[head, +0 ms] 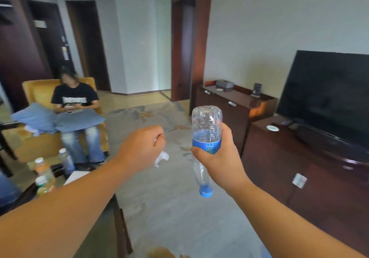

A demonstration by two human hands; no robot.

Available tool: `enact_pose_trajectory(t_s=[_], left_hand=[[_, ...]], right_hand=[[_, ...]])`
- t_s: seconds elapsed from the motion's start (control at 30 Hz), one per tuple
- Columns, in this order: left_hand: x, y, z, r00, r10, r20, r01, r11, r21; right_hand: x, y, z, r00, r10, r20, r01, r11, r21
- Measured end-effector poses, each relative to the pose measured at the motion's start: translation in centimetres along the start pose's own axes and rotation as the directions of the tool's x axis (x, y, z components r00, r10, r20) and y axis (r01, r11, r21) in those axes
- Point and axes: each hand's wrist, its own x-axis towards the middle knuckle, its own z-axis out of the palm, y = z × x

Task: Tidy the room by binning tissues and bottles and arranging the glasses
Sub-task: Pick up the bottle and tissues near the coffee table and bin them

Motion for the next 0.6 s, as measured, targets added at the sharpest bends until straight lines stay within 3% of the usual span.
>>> enact_pose_trajectory(t_s=[0.33, 0.6], left_hand=[[4.0, 18.3, 12.1, 0.976, 0.210, 0.053, -0.205, 0.976, -0.078], [5.5, 31.8, 20.6, 0.908, 0.402, 0.118, -0.375, 0.905, -0.200]], right_hand=[[-2.5, 4.1, -19.9, 0.973, 0.035, -0.227, -0.063, 0.991, -0.115], [-6.6, 6.6, -33.5, 0.892, 0.089, -0.444, -0.177, 0.971, -0.162]])
